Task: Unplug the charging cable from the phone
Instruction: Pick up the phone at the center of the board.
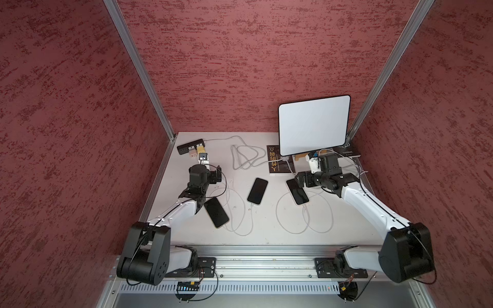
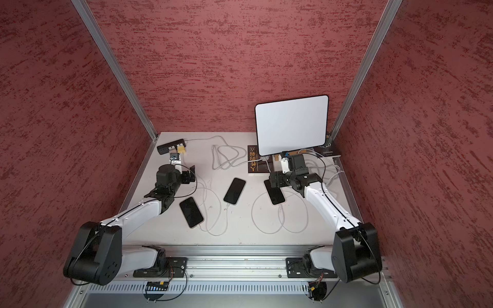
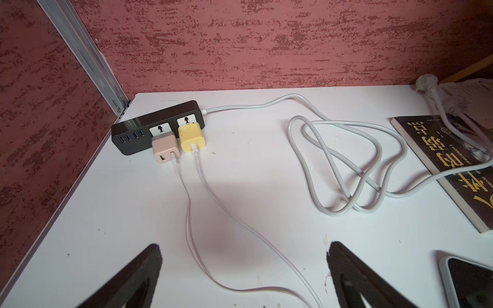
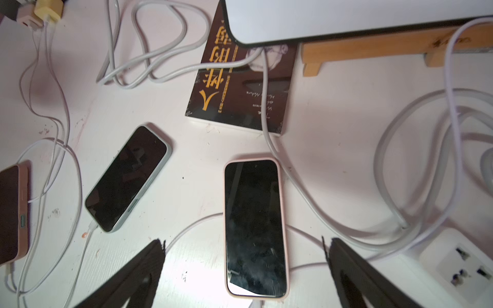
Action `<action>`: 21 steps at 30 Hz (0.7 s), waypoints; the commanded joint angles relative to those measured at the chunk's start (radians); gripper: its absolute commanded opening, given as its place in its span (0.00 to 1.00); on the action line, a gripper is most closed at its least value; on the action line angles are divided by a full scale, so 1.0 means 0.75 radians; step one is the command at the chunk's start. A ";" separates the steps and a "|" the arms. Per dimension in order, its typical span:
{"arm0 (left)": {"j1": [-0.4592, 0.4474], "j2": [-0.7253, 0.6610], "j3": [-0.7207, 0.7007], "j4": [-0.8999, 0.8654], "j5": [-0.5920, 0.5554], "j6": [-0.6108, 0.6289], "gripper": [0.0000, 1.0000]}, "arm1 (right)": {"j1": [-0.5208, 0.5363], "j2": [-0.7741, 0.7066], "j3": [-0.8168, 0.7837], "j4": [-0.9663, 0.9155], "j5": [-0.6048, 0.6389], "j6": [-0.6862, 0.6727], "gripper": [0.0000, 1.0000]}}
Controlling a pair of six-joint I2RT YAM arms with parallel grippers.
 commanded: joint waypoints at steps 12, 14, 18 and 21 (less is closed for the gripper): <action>0.000 -0.129 0.010 -0.138 0.057 -0.063 1.00 | 0.109 0.430 0.314 -0.427 0.176 -0.013 0.99; 0.006 -0.135 -0.001 -0.126 0.062 -0.069 1.00 | 0.111 0.473 0.344 -0.425 0.184 -0.017 0.99; 0.017 -0.143 -0.017 -0.104 0.082 -0.087 1.00 | 0.111 0.549 0.401 -0.418 0.196 -0.024 0.99; 0.027 -0.146 -0.021 -0.101 0.091 -0.104 1.00 | 0.112 0.610 0.441 -0.414 0.220 -0.025 0.99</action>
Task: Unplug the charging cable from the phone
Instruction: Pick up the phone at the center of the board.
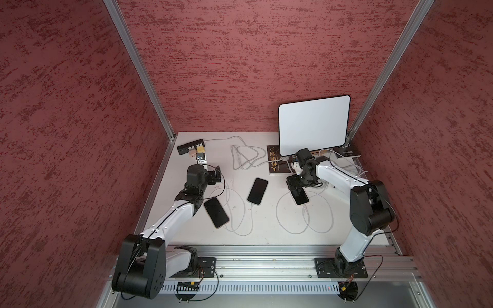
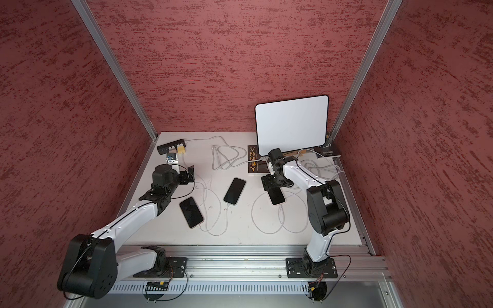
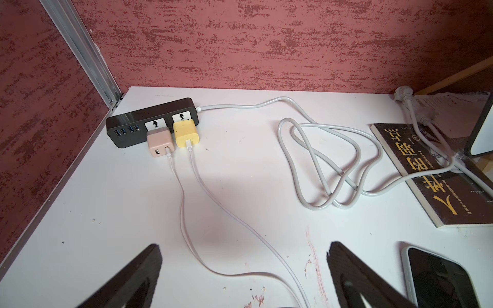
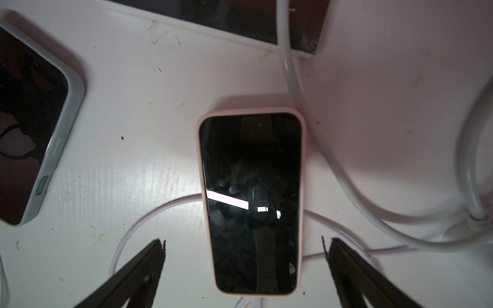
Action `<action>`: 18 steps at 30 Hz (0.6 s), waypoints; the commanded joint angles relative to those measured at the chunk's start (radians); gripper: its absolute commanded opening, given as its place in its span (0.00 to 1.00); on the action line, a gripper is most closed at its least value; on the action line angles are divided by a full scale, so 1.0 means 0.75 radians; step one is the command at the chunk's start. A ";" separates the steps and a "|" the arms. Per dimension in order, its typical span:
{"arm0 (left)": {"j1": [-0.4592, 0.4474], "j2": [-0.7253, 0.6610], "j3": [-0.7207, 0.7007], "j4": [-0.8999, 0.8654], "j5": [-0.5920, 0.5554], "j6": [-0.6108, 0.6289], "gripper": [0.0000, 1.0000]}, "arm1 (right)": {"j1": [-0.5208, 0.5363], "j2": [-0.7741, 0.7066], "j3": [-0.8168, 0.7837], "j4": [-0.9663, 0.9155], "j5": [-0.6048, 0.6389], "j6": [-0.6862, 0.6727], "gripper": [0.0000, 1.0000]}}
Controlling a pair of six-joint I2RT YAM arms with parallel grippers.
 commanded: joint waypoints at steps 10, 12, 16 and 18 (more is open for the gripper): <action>0.033 -0.044 -0.042 0.036 0.051 -0.055 1.00 | 0.022 0.167 0.100 0.049 0.040 -0.014 0.99; 0.035 -0.045 -0.046 0.042 0.055 -0.059 1.00 | 0.024 0.186 0.102 0.056 0.036 -0.016 0.99; 0.042 -0.046 -0.052 0.051 0.061 -0.070 1.00 | 0.028 0.208 0.100 0.068 0.048 -0.012 0.99; 0.044 -0.047 -0.054 0.053 0.069 -0.074 1.00 | 0.027 0.215 0.098 0.075 0.049 -0.012 0.98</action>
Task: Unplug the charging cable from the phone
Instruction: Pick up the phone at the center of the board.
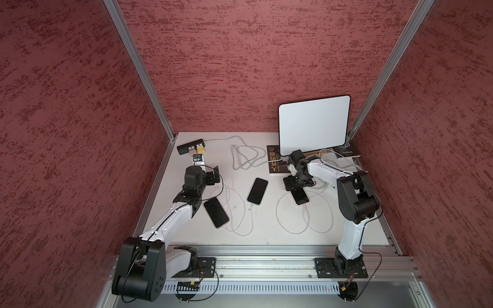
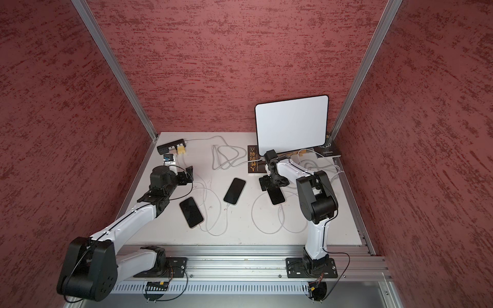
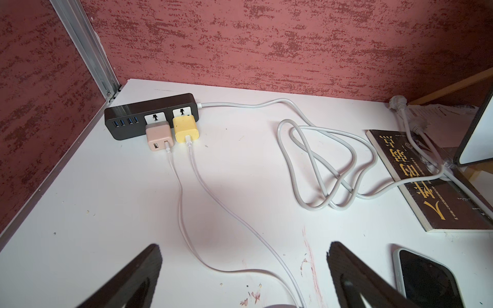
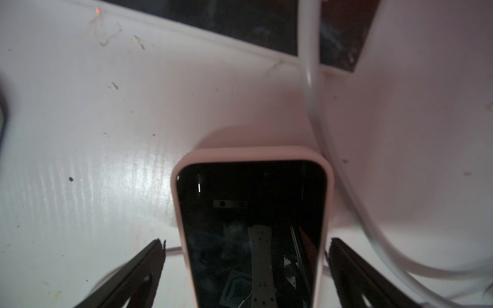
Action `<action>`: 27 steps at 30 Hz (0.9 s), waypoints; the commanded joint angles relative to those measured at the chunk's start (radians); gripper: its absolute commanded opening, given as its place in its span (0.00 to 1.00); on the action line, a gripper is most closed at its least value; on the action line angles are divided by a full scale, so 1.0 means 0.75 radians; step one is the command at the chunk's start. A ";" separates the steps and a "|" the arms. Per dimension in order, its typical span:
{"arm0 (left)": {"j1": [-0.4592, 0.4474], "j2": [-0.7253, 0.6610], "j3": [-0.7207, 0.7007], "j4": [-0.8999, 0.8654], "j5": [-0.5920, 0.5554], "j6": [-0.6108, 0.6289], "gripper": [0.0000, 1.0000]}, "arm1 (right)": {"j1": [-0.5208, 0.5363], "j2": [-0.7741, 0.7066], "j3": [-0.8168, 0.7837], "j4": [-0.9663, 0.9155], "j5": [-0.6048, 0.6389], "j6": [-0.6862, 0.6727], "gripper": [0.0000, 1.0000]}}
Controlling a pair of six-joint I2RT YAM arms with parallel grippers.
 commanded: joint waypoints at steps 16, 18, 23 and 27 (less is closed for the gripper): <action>0.029 -0.045 -0.011 0.004 0.056 -0.029 1.00 | 0.038 0.056 0.019 0.059 0.096 0.000 0.83; 0.033 -0.045 -0.011 0.002 0.061 -0.034 1.00 | 0.041 0.055 0.016 0.061 0.098 -0.003 0.81; 0.041 -0.060 -0.016 0.001 0.062 -0.049 1.00 | 0.039 0.054 0.018 0.064 0.084 -0.007 0.72; 0.050 -0.084 -0.027 0.008 0.054 -0.063 1.00 | 0.040 0.032 0.021 0.068 0.081 -0.005 0.62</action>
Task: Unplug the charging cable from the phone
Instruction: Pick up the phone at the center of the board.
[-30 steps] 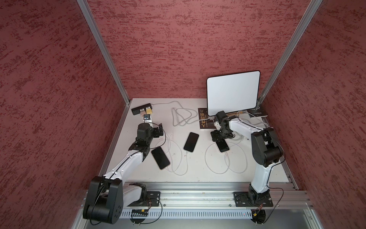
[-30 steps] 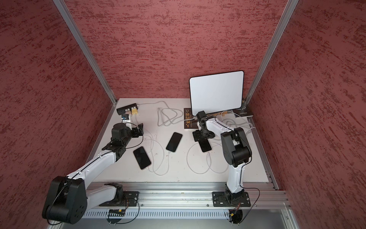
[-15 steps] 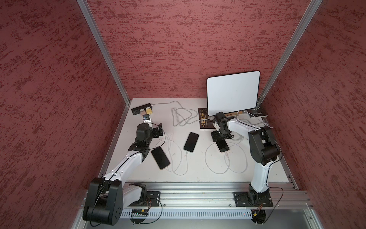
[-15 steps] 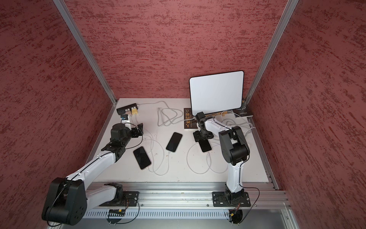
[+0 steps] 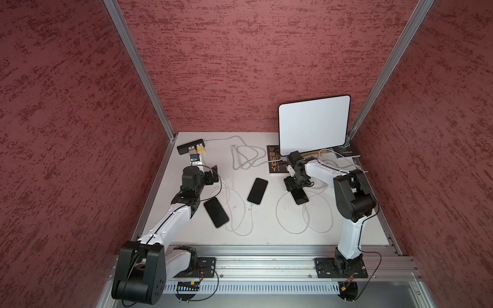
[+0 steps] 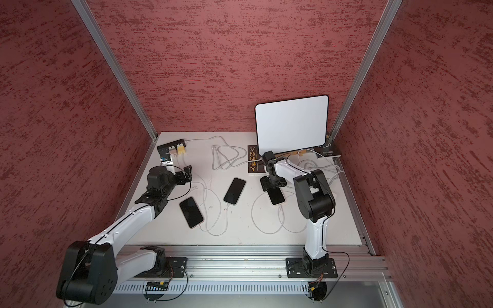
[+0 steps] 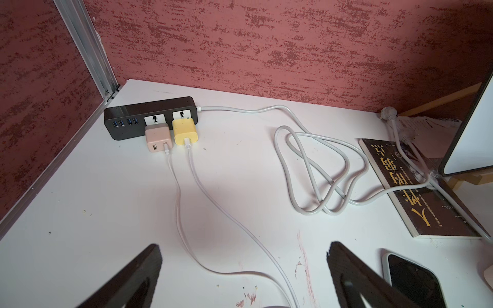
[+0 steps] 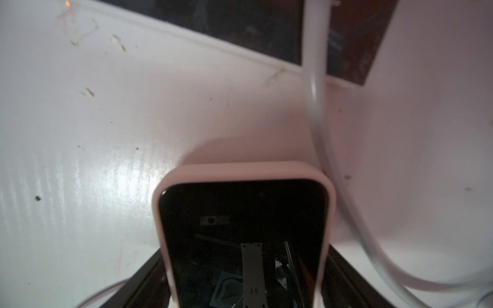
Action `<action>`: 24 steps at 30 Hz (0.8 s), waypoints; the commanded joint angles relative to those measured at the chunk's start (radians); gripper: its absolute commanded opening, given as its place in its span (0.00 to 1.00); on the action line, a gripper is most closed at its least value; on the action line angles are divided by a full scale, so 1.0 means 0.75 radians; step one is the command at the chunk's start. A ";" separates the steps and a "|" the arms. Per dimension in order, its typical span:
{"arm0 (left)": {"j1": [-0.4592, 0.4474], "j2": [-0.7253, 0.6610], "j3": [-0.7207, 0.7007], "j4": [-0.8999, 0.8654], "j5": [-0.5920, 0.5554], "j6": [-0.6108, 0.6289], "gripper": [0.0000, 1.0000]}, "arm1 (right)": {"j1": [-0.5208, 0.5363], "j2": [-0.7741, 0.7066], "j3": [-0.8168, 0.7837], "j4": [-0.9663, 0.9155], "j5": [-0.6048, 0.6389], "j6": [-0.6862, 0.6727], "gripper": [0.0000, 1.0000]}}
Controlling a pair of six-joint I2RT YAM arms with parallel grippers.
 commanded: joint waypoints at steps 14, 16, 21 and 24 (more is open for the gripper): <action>0.023 -0.136 -0.014 -0.039 0.028 -0.027 1.00 | 0.019 -0.223 0.043 0.029 -0.155 0.018 0.38; 0.024 -0.156 -0.008 -0.047 0.051 -0.035 1.00 | 0.020 -0.261 0.044 0.043 -0.225 0.026 0.38; 0.023 -0.175 0.016 -0.065 0.119 -0.067 1.00 | 0.019 -0.346 0.035 0.093 -0.421 0.044 0.35; 0.022 -0.167 0.027 -0.047 0.209 -0.083 1.00 | 0.019 -0.404 0.008 0.165 -0.585 0.050 0.34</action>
